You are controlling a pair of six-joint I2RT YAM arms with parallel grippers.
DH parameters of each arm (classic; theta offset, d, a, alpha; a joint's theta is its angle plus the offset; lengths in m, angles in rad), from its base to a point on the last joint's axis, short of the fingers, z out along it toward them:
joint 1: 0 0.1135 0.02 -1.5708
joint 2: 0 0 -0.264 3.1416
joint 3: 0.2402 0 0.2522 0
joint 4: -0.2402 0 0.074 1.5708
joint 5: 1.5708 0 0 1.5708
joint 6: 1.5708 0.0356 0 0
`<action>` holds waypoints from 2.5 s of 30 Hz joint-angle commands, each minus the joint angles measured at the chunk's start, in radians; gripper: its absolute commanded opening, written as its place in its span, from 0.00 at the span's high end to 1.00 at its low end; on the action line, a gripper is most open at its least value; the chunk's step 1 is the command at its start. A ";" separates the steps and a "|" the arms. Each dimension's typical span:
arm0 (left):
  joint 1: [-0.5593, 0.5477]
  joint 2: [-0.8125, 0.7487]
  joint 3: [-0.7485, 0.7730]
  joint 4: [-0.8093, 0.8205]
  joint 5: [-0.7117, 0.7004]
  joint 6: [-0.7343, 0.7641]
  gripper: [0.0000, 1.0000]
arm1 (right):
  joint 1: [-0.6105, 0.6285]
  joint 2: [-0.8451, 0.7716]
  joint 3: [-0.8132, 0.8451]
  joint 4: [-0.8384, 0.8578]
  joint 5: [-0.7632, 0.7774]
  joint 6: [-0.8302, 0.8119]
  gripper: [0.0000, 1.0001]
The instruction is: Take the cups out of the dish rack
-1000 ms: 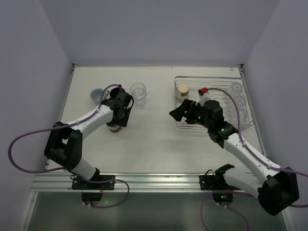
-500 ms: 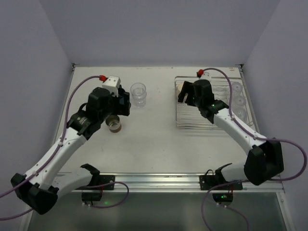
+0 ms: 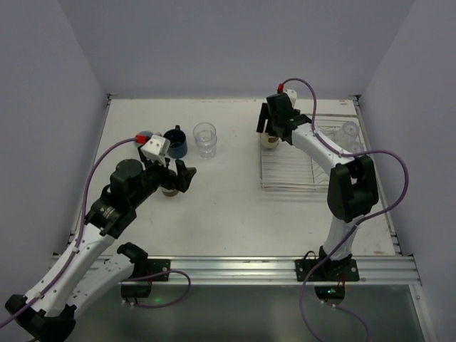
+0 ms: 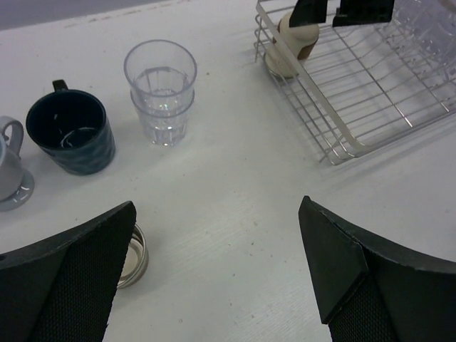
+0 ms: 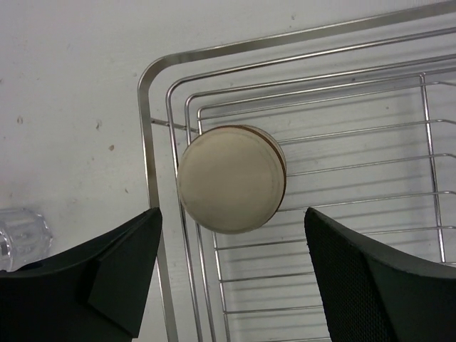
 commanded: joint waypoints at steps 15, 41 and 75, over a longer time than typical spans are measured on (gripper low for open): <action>0.018 0.035 -0.002 0.054 0.109 0.039 0.00 | -0.030 0.216 0.192 -0.078 0.016 0.006 0.16; 0.018 0.182 -0.034 0.439 0.556 -0.320 0.00 | -0.022 -0.627 -0.506 0.331 -0.417 0.110 0.68; -0.117 0.354 0.023 0.541 0.371 -0.311 1.00 | 0.109 -0.529 -0.856 1.252 -1.102 0.724 0.12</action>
